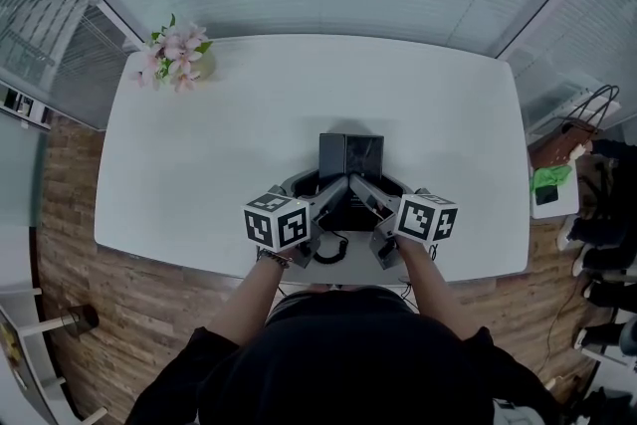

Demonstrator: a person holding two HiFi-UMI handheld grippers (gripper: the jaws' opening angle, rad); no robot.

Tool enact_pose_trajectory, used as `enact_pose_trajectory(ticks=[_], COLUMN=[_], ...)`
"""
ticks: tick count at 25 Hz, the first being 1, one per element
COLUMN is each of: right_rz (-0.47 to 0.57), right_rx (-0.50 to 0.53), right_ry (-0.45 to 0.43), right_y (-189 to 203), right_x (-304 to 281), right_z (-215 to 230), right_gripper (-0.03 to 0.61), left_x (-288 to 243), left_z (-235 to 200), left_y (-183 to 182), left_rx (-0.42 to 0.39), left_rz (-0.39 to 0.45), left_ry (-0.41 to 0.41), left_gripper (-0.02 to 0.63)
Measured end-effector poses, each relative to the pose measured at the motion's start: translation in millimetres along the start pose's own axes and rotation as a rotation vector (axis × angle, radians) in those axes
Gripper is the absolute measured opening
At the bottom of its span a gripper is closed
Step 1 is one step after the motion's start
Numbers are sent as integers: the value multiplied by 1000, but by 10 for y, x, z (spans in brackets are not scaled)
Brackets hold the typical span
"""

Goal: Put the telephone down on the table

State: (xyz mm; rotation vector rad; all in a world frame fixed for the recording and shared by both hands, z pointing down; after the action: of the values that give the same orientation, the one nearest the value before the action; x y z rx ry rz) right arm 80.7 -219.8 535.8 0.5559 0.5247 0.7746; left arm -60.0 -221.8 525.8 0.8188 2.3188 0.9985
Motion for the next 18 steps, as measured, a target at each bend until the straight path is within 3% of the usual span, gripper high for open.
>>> enact_pose_trajectory(ticks=[13, 18], right_rz=[5, 8], right_rx=[25, 85], right_ry=[21, 36], right_y=[-2, -16], right_x=[29, 44], right_z=[17, -19], right_gripper=[256, 259], left_x=[-9, 8], left_z=[25, 36], left_y=[11, 1], left_rx=[-29, -63], left_rz=[-12, -13], left_ry=[-15, -34], left_gripper=[201, 213])
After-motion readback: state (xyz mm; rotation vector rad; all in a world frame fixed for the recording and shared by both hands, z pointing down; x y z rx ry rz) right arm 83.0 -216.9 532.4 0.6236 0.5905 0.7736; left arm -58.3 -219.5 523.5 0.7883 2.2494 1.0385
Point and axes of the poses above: the fingertips, and each gripper's own axes: x backward along the fingers, z to its right, y out of its underside, the point moved 6 cm from there along x, backward along the fingers, and after that the axes turned 13 degrees about z, right-handed, at the moved point
